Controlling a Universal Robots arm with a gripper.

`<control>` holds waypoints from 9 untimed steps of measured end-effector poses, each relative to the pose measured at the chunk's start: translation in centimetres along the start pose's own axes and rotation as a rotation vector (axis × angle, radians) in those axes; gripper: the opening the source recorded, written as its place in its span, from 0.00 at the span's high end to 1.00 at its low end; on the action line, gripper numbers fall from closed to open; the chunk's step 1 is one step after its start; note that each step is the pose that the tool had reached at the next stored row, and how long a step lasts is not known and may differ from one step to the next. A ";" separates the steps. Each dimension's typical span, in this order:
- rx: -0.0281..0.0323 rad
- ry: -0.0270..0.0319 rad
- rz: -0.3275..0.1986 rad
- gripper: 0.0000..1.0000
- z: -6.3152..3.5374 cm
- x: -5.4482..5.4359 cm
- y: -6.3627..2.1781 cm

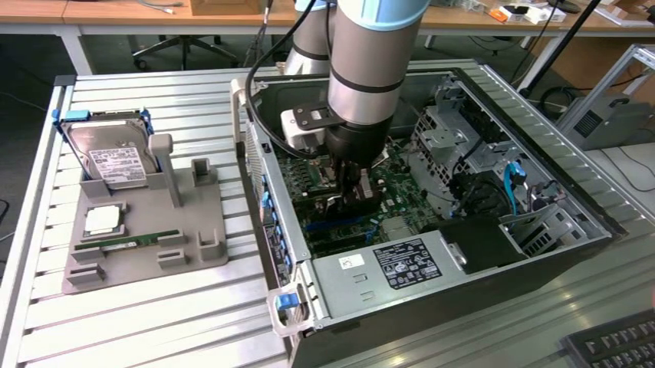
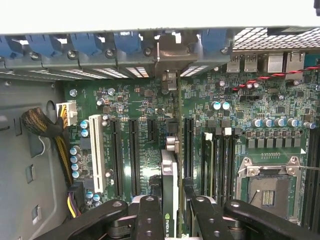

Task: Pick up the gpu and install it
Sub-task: 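Insert the gpu into the slot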

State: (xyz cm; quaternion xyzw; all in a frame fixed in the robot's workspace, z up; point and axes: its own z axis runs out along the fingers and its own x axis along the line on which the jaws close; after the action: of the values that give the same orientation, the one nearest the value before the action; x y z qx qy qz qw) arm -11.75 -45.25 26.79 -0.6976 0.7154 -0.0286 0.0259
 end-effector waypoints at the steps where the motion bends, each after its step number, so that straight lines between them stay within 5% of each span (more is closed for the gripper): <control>1: 0.0000 0.0003 0.003 0.73 0.00 0.0 0.00; 9: 0.0000 0.0008 0.007 0.73 0.09 0.0 0.01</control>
State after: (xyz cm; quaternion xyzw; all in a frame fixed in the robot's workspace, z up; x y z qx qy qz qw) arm -11.76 -45.25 26.71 -0.6952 0.7178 -0.0288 0.0257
